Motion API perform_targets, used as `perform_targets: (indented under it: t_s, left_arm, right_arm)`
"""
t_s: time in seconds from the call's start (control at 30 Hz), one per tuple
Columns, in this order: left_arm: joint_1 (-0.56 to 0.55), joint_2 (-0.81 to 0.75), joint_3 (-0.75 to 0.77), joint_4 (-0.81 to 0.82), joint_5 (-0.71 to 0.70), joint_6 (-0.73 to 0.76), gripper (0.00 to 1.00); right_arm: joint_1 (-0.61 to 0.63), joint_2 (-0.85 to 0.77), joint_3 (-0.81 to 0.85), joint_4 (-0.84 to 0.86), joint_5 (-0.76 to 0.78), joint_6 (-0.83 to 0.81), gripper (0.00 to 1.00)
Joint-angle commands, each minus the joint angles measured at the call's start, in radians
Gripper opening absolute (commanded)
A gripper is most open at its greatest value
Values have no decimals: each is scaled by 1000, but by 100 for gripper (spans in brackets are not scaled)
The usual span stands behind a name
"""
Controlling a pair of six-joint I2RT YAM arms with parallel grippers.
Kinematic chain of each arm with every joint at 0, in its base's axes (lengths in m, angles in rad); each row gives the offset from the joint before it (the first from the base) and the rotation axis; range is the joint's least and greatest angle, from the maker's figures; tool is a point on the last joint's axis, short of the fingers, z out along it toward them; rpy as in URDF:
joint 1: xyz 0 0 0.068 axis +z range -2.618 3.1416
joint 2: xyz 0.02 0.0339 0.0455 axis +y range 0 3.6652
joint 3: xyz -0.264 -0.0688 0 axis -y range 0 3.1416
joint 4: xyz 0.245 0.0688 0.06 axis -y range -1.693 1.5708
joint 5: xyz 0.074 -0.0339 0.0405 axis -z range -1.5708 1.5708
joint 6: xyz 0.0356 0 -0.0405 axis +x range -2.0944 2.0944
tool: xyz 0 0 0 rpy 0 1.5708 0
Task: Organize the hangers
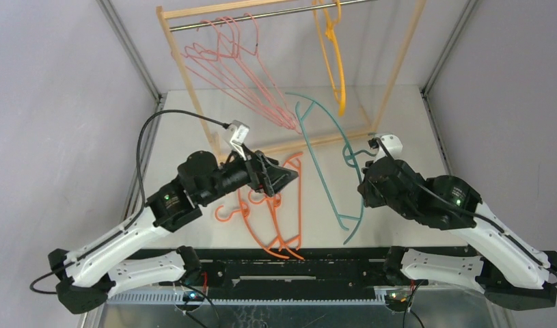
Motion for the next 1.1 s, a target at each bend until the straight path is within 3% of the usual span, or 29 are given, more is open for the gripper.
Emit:
perform_targets:
  t_s: [0.0, 0.17, 0.63, 0.73, 0.77, 0.83, 0.87, 0.9, 1.03, 1.07]
  left_arm:
    - [-83, 67, 48, 180, 48, -56, 94]
    - [-133, 104, 19, 235, 34, -63, 94]
    - [-136, 222, 54, 356, 52, -94, 92]
    - [-136, 251, 68, 383, 70, -94, 75]
    - [-135, 261, 74, 391, 81, -94, 65]
    - [-136, 277, 88, 400, 94, -94, 29]
    - [-136, 282, 93, 404, 97, -93, 5]
    - [-135, 284, 96, 405, 96, -92, 1]
    - [-136, 275, 98, 408, 100, -66, 0]
    - [-135, 272, 97, 406, 99, -61, 0]
  right_arm:
    - [-1, -17, -21, 111, 32, 50, 0]
    - [0, -17, -25, 155, 8, 48, 0]
    - [67, -17, -24, 184, -42, 94, 0]
    - [87, -17, -24, 186, -39, 104, 0]
    - [93, -17, -25, 186, -39, 104, 0]
    - [100, -16, -25, 182, -40, 106, 0]
    - [102, -16, -24, 180, -39, 106, 0]
    - [102, -16, -25, 178, -38, 107, 0]
    - [104, -34, -24, 177, -31, 105, 0]
    - [104, -42, -25, 177, -28, 101, 7]
